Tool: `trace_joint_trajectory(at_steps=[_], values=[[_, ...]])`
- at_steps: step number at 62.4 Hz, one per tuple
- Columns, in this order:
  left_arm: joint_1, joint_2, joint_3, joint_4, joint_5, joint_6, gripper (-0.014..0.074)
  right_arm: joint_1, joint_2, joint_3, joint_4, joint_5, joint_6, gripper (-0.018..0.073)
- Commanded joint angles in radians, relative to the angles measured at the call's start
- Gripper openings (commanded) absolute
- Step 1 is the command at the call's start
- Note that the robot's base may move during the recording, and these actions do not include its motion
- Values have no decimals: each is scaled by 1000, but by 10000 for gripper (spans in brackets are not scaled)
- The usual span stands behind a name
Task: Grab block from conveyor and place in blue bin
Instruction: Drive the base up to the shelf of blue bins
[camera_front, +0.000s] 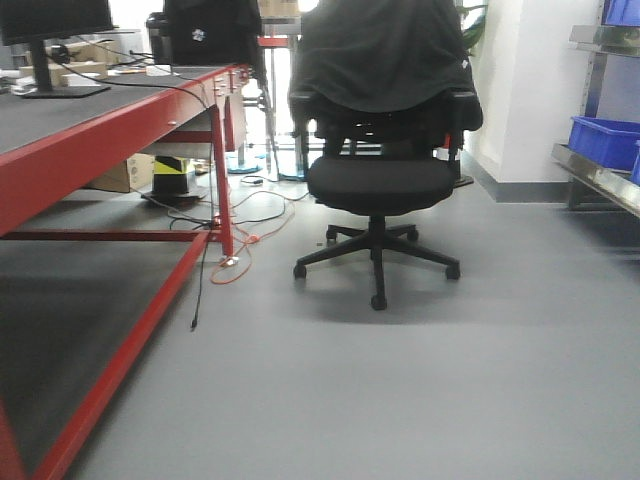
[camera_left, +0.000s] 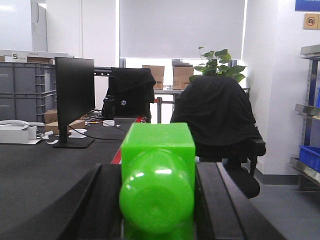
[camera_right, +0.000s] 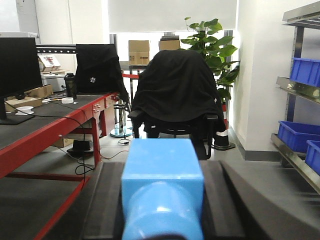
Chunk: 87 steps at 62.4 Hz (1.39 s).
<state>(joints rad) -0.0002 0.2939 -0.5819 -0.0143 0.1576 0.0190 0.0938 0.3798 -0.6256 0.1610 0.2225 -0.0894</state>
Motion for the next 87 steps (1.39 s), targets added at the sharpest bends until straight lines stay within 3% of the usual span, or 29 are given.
trace_joint_trajectory(at_steps=[1,87], values=[[5,-5,0,-6,-18,4,-111,0,-3,1,-5,-23,1,-154],[5,-5,0,-6,-18,4,-111,0,-3,1,-5,-23,1,-154]])
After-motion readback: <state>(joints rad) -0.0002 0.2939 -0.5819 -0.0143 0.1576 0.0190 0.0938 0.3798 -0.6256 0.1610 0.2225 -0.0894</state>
